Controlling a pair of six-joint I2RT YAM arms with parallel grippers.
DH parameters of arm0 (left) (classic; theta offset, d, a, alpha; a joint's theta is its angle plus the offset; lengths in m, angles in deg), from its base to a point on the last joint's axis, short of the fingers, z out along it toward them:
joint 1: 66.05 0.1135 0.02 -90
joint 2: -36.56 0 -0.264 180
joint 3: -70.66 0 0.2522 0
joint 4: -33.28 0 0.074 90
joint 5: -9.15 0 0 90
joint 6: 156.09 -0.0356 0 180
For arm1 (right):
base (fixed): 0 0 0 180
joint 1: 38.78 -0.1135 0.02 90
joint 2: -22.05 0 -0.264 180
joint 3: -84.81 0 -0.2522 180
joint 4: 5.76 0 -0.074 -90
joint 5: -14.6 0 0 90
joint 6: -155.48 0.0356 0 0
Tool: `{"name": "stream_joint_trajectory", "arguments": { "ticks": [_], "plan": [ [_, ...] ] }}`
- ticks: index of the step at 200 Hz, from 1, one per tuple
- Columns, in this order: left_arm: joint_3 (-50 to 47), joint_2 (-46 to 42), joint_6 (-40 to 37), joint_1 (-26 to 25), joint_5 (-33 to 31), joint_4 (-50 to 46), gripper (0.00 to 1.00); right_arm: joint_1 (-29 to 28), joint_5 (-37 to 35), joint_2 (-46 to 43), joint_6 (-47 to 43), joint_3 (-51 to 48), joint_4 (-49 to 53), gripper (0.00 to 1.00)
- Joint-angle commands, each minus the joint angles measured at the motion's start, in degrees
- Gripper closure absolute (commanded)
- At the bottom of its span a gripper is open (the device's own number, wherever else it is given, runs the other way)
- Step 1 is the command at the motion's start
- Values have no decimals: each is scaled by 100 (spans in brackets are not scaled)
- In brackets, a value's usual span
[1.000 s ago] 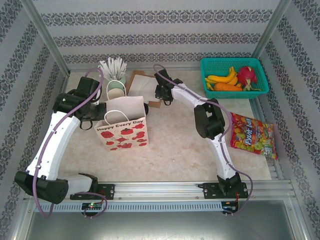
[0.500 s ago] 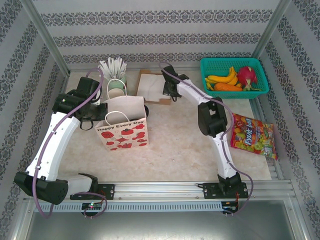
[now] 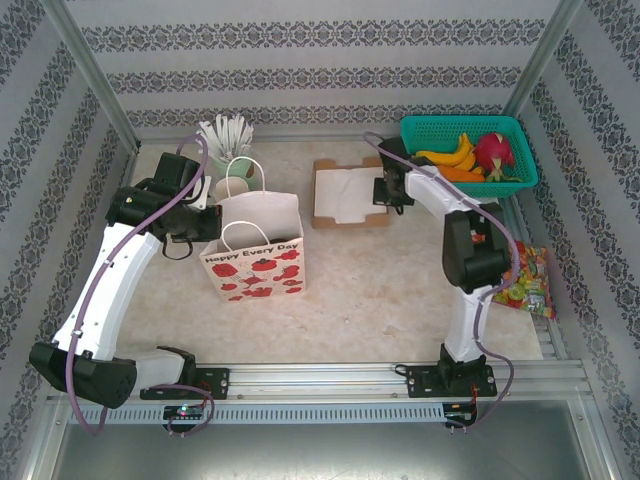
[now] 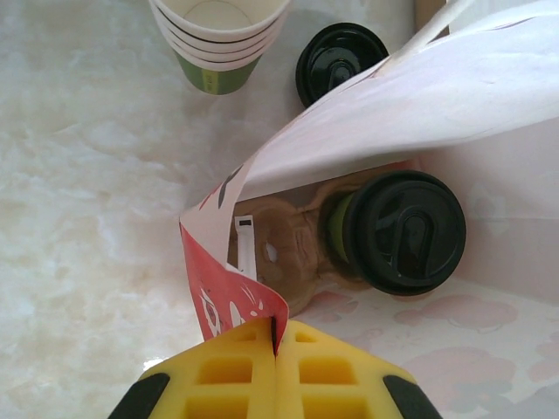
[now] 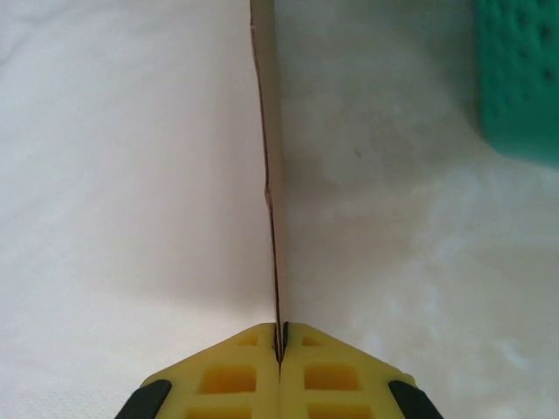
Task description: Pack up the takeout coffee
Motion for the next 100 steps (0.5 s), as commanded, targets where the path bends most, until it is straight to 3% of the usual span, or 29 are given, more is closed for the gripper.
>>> {"name": "stream_joint_trajectory", "arguments": {
  "ticks": [1,46,100],
  "plan": [
    [4,70,53,32,269,111,100,48,307,-672,-549,-623,-142,100],
    [-40,159,184,-132,611,370,100,469,624,-1851,-1210,-2037,-345,100],
    [398,758,180,-547,776,515,100,962,931,-3380,-1280,-3552,-520,100]
  ]
}}
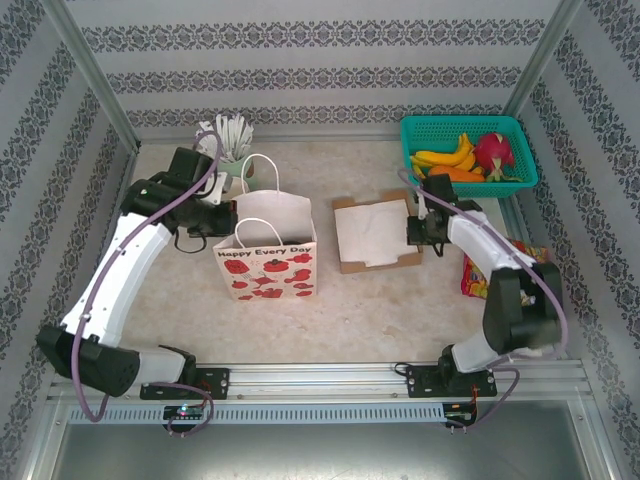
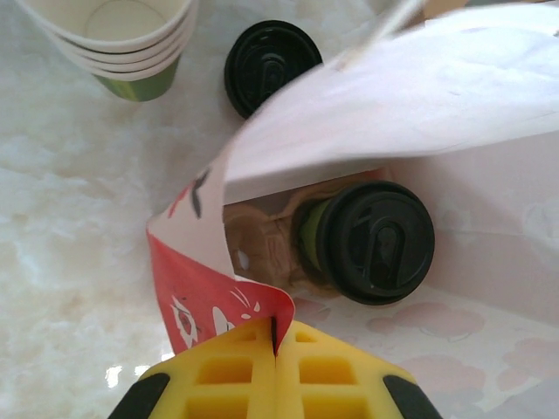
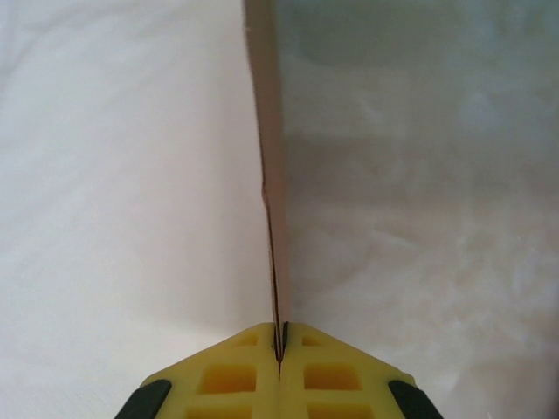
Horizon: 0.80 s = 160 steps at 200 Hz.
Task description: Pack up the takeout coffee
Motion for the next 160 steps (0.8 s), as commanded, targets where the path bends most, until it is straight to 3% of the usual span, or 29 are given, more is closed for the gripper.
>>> {"name": "stream_joint_trajectory", "arguments": {
  "ticks": [1,48,114,139,160],
  "plan": [
    [287,313,47,-252,204,168,100,202,371,-583,-145,-464,-203,100],
    [518,670,423,-795,261,487,100,316,654,-1048,-130,-1149,-483,100],
    [144,147,1547,-851,311,889,98,299,601,-1357,-12,-1362,-500,98],
    [79,30,1566,-848,377,765,91,294,695,-1309,-35,-1277,-297,72],
    [83,-49,1522,-834,412,725,85,246,614,-1311,-3,-1183,-219,63]
  ]
}}
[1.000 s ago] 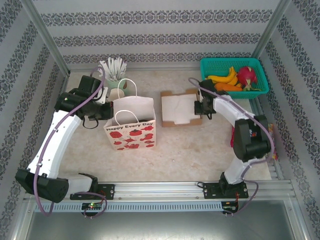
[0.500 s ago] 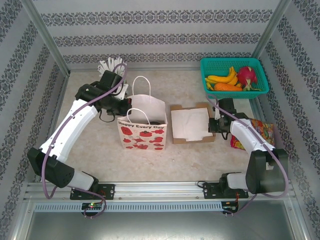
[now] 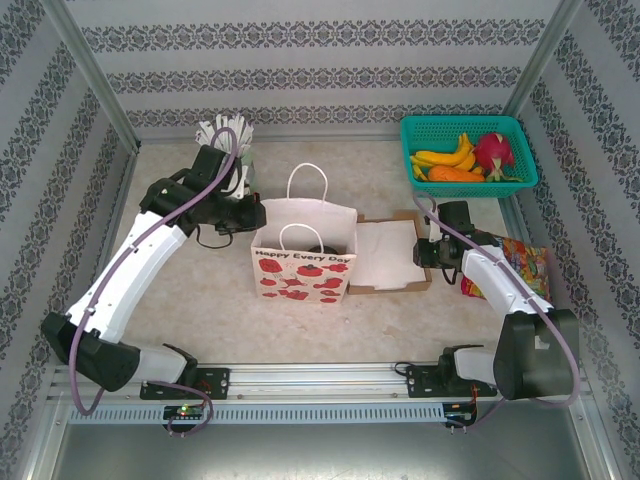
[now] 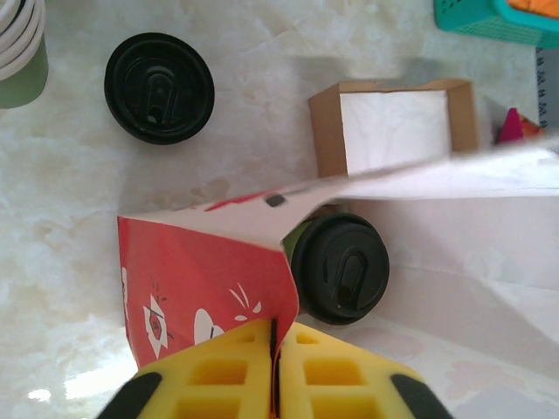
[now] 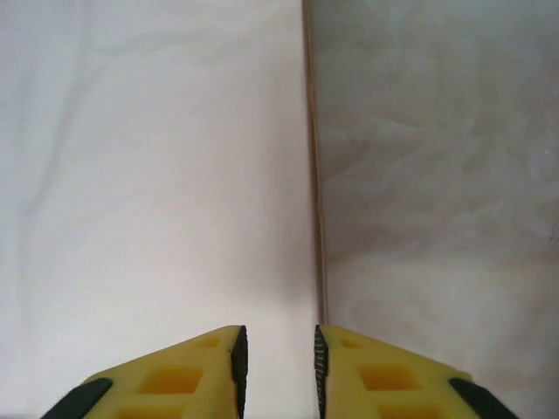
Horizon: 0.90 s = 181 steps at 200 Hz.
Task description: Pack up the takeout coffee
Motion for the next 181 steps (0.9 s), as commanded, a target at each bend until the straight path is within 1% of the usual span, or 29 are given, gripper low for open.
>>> {"name": "stream_joint_trajectory", "arguments": {
  "ticks": [1,17,29,37,47,65,77,88,99,115,128,130,132,135,152,159,181],
  "plan": [
    [-45,-137,143,-38,127,46,85,-66,69,-70,26,134,78,63],
    [-112,-207,129,10,199,69,83,-86,2,-114,196,300,175,47],
    [-177,-272,138,62,192,89,82,-149,16,-125,416,443,251,32],
    [-235,-342,162,106,212,135,78,-210,46,-101,623,537,300,27],
    [-313,-445,189,150,236,198,75,-374,56,-38,868,643,348,25],
    [-427,-640,208,232,260,282,67,-690,-244,174,1431,855,554,21],
    [-506,-752,202,291,349,325,65,-874,-297,411,1723,971,638,18],
    [-556,-825,178,349,521,367,63,-1045,-309,703,1773,1129,746,15],
    [-558,-905,119,406,571,363,61,-1224,-580,1061,1772,1357,978,13],
    [-540,-1076,23,480,320,359,50,-1390,-843,1571,1694,1690,1247,11],
    [-559,-1223,-60,537,34,396,47,-1471,-831,1851,1661,1858,1278,8],
    [-564,-1240,-72,536,-2,415,47,-1482,-824,1894,1670,1876,1275,7],
    [-572,-1262,-77,545,-42,433,47,-1492,-803,1955,1672,1911,1260,4],
    [-581,-1288,-84,550,-92,456,46,-1503,-797,1986,1679,1929,1251,3],
    [-707,-1446,-76,569,-379,656,44,-1548,-709,2262,1721,2077,1187,2],
    [-757,-1511,-28,571,-564,730,39,-1560,-698,2372,1734,2132,1165,2],
    [-986,-1696,158,576,-1123,996,15,-1635,-732,2682,1728,2320,1186,3]
  ]
}}
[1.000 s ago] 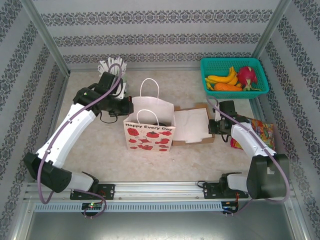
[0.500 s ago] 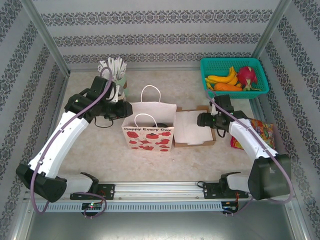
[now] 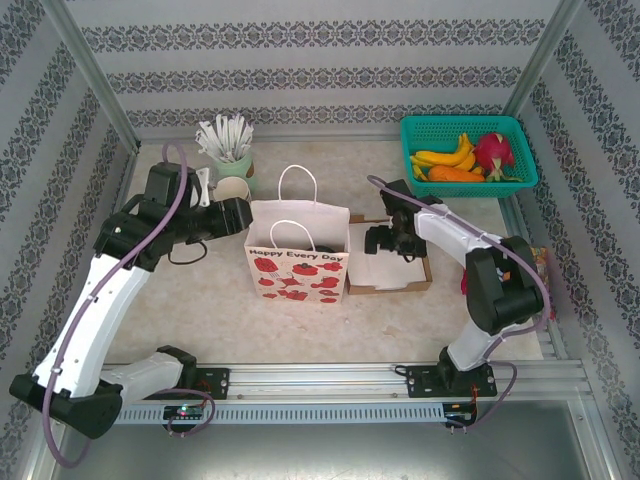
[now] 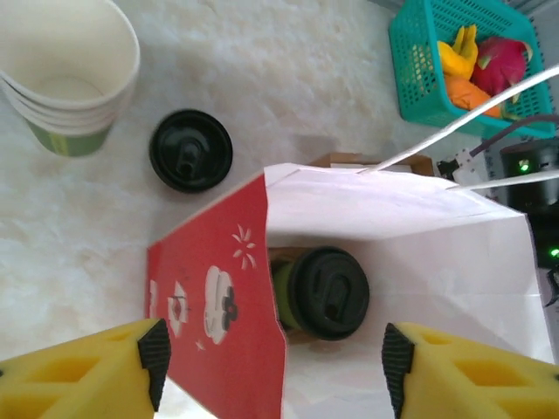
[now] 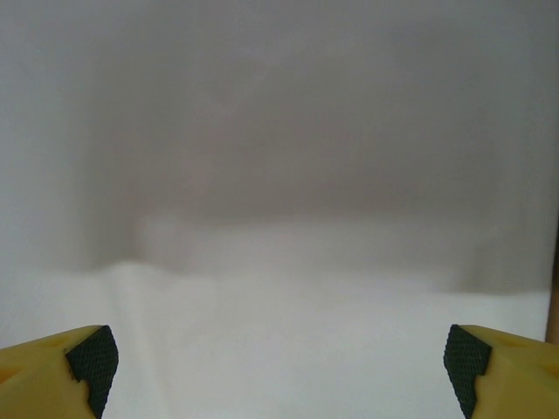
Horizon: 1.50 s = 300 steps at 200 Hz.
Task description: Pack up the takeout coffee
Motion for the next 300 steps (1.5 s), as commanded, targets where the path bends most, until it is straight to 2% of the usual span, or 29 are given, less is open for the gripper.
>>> {"name": "stream_joint_trajectory", "arguments": {
  "ticks": [1,23,63,97,145,200,218,253,279,300],
  "plan": [
    [-251,-203,74,77,-789,520,14,-99,-163,274,74,298,163,3],
    [-460,-378,166,78,-1049,801,0,-173,-240,481,77,428,146,4],
    [-609,-494,275,77,-1427,873,0,-270,-370,779,204,543,128,10],
    [-768,-493,321,79,-1442,946,0,-316,-550,856,279,512,102,27],
    [-810,-489,314,72,-1441,955,0,-331,-584,680,149,352,18,61],
    [-852,-411,306,79,-1345,994,1,-376,-767,113,43,217,-19,86],
    [-848,-378,306,78,-1323,991,0,-376,-818,-41,34,164,-56,90],
    [-853,-356,297,77,-1301,1016,0,-376,-871,-196,-3,121,-48,90],
    [-862,-342,306,78,-1292,1021,0,-389,-959,-382,13,20,-161,100],
    [-871,-342,306,78,-1292,1007,0,-416,-1082,-690,9,-167,-419,100]
  ]
}}
